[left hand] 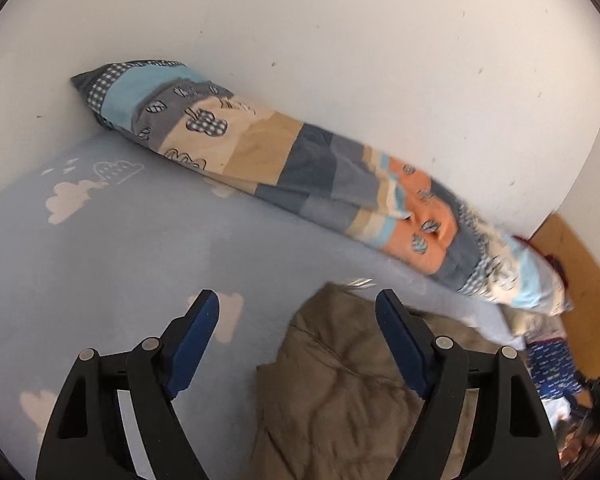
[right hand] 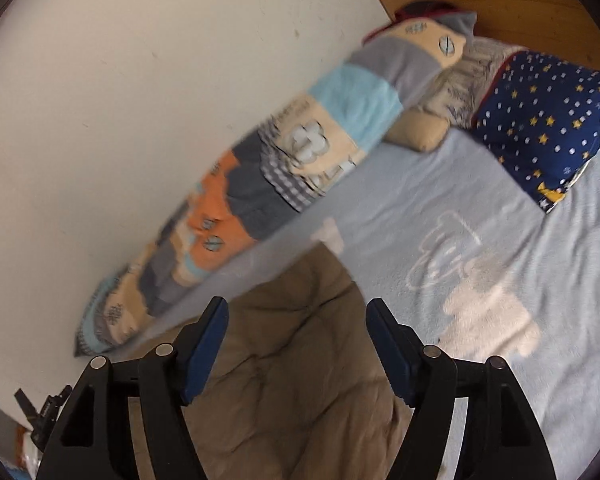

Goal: Fold large clothes

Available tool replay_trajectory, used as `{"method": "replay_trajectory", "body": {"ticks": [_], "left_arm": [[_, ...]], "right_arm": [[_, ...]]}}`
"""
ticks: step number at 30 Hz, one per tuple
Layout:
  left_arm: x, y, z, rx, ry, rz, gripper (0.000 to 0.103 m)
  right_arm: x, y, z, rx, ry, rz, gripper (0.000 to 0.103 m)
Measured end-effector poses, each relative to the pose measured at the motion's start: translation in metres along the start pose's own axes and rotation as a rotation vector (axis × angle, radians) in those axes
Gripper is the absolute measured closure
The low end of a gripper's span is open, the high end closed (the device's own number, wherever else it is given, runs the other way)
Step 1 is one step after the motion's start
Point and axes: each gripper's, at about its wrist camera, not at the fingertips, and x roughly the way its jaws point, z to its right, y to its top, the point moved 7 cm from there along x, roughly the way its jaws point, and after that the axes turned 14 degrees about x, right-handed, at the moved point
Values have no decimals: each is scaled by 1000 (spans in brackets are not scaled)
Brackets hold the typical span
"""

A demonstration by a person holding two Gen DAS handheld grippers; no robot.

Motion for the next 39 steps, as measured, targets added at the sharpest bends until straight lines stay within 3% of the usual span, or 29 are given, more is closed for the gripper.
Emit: {"method": "replay_trajectory", "body": {"ticks": [5,9,13,16,21,28,39], "left_arm": [[-42,-42,49,130,36,-31,24],[-46,-94,99,237,68,-70,22],[-16,-124,142,423,167,-106,22],[11,-131,147,486,222,-136,22],[50,-146,137,465,212,-233,22],[75,-155,129,447,174,-279,19],[94,-165,124,427,124,-340,18]], "right_arm": [[-36,-62,-30,-94,-48,25,27],[-25,-119,-41,-174,-132,-1,29],[1,-145,-65,-319,-205,1,32],[24,-150,-62,-357,-249,7,32],[65,-149,-48,-396,-317,-30,32],[104,-157,-12,-394,-357,-138,26],[121,-164,0,-389,-392,-215,24]]}}
